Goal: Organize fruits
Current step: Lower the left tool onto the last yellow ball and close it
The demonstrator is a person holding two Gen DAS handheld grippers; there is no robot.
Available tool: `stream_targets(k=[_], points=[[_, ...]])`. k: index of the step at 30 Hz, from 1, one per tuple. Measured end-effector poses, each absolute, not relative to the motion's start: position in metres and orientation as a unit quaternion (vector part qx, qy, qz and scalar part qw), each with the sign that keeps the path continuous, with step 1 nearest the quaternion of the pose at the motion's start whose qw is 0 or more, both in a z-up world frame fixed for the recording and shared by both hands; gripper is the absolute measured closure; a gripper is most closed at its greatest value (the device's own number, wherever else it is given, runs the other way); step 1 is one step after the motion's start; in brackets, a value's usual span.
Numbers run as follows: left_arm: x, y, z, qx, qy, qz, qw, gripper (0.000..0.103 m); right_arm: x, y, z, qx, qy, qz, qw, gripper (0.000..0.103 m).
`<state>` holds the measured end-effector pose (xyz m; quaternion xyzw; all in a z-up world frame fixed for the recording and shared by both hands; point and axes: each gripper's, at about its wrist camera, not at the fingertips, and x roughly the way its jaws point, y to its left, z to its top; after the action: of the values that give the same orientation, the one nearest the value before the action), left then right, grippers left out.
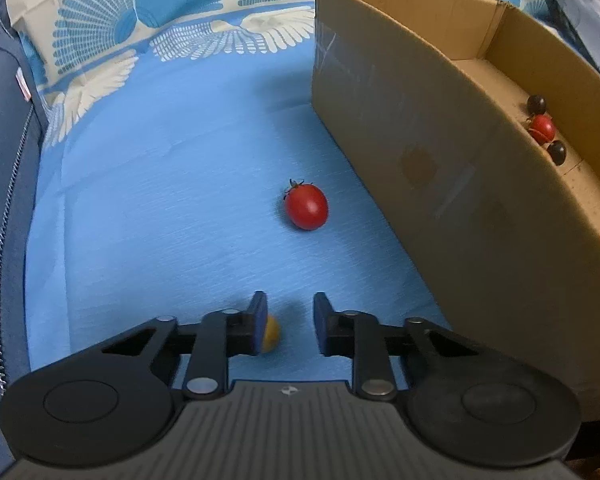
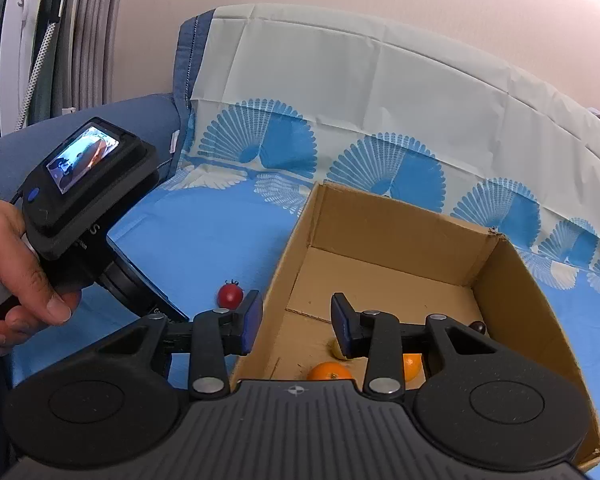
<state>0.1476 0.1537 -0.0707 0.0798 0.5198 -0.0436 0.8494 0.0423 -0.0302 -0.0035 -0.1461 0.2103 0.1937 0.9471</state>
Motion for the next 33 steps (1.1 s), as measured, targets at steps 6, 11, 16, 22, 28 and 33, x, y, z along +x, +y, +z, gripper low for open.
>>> stream_targets(k=[6,11,16,22,28,33], points=[[0.149,0.159,-0.070,0.066,0.521,-0.046,0.850,0.099,0.043,-0.030,-0.004,-0.148,0.213,0.189,0.947,0.063],[0.150,0.169,-0.066,0.036,0.518,-0.040,0.854,0.100,0.043,-0.029,-0.006,-0.151,0.214,0.189,0.946,0.063],[0.152,0.179,-0.064,0.008,0.519,-0.028,0.854,0.100,0.043,-0.028,-0.006,-0.151,0.212,0.189,0.947,0.063],[0.152,0.186,-0.062,-0.014,0.519,-0.021,0.855,0.100,0.043,-0.029,-0.006,-0.150,0.211,0.188,0.947,0.063],[0.153,0.191,-0.062,-0.031,0.523,-0.018,0.851,0.096,0.042,-0.030,-0.005,-0.146,0.210,0.186,0.949,0.063],[0.153,0.189,-0.060,-0.038,0.523,-0.028,0.851,0.077,0.042,-0.030,-0.005,-0.144,0.210,0.185,0.949,0.063]])
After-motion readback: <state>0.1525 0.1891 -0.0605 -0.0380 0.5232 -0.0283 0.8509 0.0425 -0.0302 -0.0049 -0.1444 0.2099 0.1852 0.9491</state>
